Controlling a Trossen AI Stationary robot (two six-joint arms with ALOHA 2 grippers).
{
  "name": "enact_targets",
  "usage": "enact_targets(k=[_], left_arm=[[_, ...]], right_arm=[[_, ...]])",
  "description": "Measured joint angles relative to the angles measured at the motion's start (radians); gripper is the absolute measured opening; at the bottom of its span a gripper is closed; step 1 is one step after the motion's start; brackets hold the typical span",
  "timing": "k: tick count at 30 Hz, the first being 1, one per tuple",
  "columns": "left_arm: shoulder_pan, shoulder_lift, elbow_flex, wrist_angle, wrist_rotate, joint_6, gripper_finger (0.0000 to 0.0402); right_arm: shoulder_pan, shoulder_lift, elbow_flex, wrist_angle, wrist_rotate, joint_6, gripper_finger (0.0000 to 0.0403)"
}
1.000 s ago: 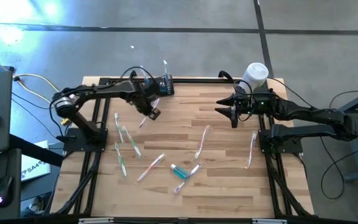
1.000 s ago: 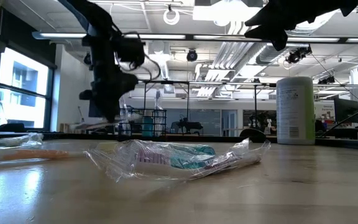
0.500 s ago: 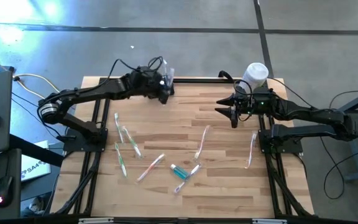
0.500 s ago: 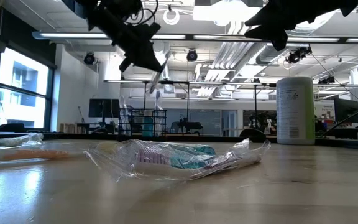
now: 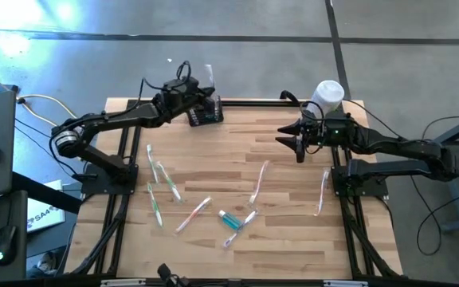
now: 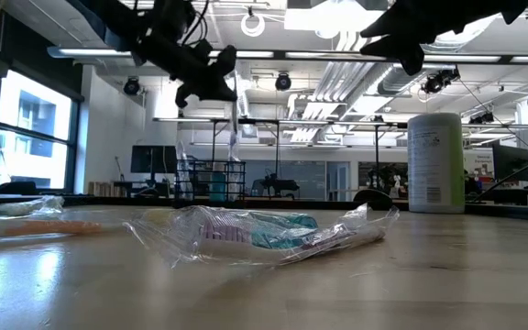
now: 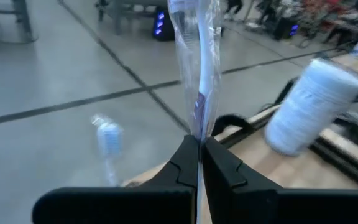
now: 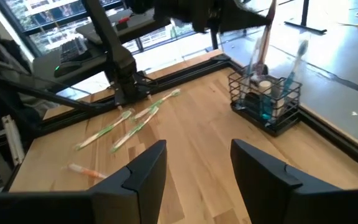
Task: Pick & Place toothbrushing station
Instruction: Put the top violet toothbrush into the black wire organizer
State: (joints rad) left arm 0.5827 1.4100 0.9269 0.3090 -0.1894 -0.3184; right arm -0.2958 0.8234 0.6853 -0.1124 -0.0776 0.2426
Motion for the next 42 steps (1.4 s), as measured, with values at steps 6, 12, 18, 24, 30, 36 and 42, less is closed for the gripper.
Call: enact_targets(k=[6,12,18,24,30,36,42], left_arm=[[0.006,0.082,-0.021,0.156,0.0,0.058,0.0],[0.007,0.162,-0.022,0.227,-0.014,0.089,0.0],[0.007,0.173,-0.022,0.229,-0.047,0.125,0.0],[0.036,0.174,-0.022,0.218,-0.064,0.131,0.0],[0.039,0.21,-0.022,0.23,-0.034,0.132,0.0],[0.039,0.285,-0.021,0.277,-0.002,0.105,0.0],[0.038,0.324,-0.021,0.291,0.003,0.104,0.0]], right_arm=[[-0.041,0.0,0.0,0.011,-0.001,0.015,0.0171],[-0.054,0.0,0.0,0.022,-0.01,0.026,0.0171],[-0.054,0.0,0.0,0.008,-0.011,0.026,0.0171],[-0.06,0.0,0.0,-0.003,-0.007,0.026,0.0171],[-0.086,0.0,0.0,-0.004,-0.008,0.026,0.0171],[-0.1,0.0,0.0,-0.005,-0.007,0.026,0.0171],[-0.1,0.0,0.0,-0.005,-0.007,0.02,0.0171]])
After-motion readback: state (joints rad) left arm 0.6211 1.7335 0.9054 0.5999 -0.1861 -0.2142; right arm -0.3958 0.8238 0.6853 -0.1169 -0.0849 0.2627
